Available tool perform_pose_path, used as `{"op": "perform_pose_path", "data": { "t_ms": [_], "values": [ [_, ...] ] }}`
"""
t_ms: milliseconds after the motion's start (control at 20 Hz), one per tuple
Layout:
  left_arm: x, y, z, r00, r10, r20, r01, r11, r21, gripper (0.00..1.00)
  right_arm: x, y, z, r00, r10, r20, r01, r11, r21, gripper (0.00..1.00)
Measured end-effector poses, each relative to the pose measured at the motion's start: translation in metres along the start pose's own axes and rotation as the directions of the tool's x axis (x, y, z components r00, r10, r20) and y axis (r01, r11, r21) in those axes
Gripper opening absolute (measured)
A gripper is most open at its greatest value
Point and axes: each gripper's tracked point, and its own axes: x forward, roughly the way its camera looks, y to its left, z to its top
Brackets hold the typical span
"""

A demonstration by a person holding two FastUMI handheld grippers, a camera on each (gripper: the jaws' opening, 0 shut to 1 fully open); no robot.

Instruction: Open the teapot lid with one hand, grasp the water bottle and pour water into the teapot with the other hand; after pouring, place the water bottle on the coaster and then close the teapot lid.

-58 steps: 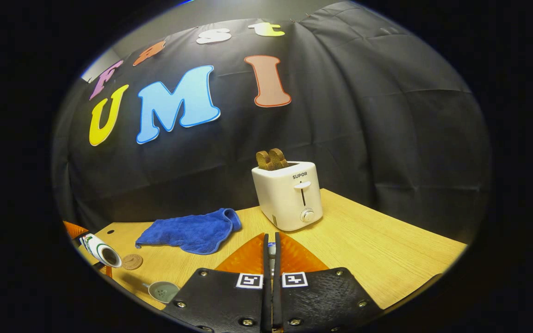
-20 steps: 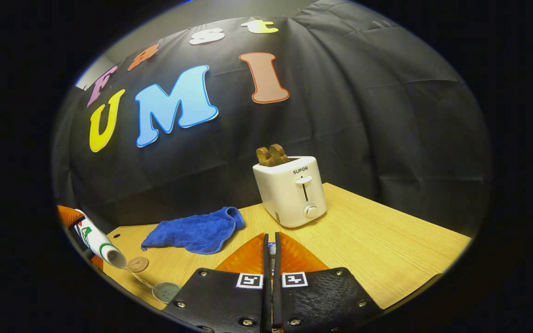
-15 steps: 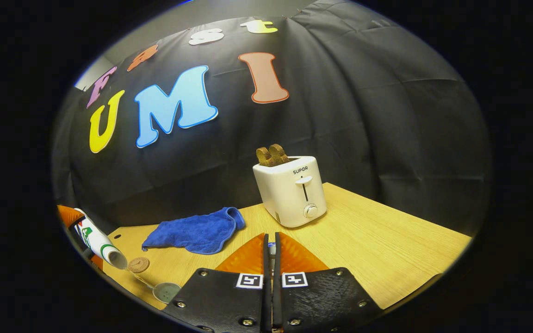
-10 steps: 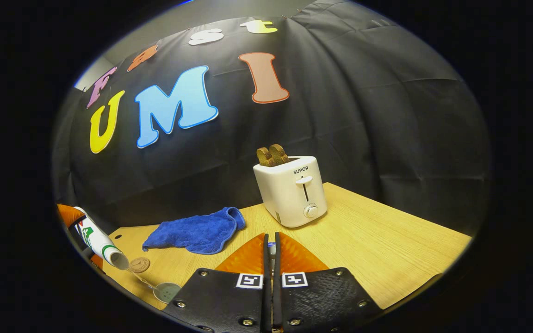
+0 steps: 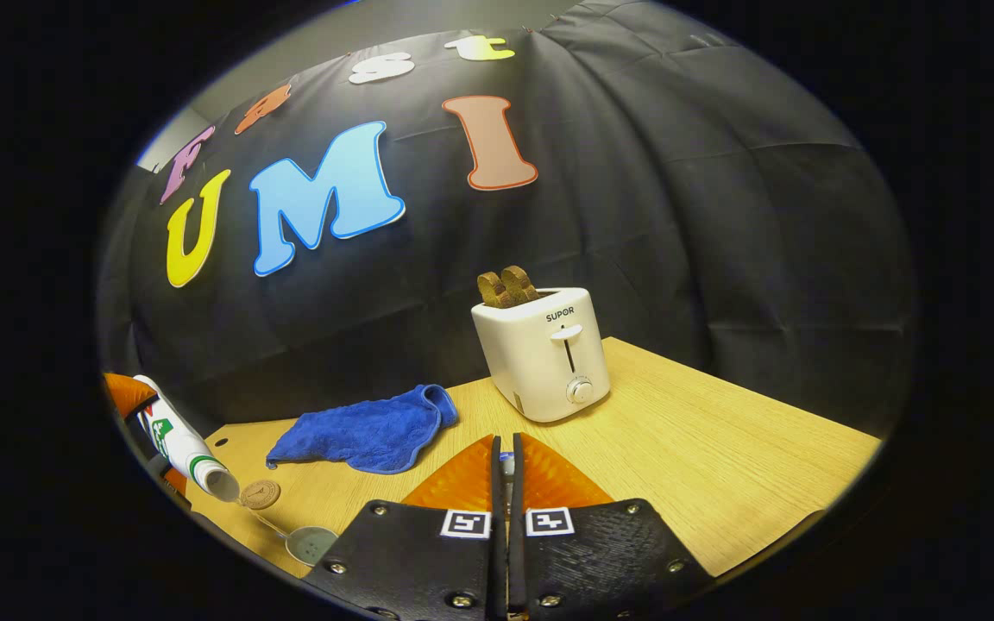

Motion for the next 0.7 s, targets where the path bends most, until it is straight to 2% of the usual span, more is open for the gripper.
{"op": "perform_pose_path", "data": {
  "t_ms": [150,200,700],
  "values": [
    [-0.004,0.002,0.007,1.000,0.007,0.011,-0.007,1.000,0.022,0.79,0.000,0.000,0.000,1.000,0.001,0.000,-0.001,1.000,0.002,0.01],
    [0.001,0.011,0.004,1.000,0.009,0.016,-0.009,1.000,0.028,0.84,0.000,0.000,0.000,1.000,0.002,0.000,-0.002,1.000,0.004,0.01],
    [0.010,0.026,0.017,0.997,0.022,0.068,-0.030,0.992,0.120,0.84,0.000,0.002,0.000,1.000,0.013,-0.007,-0.013,1.000,0.005,0.01]
  ]
}}
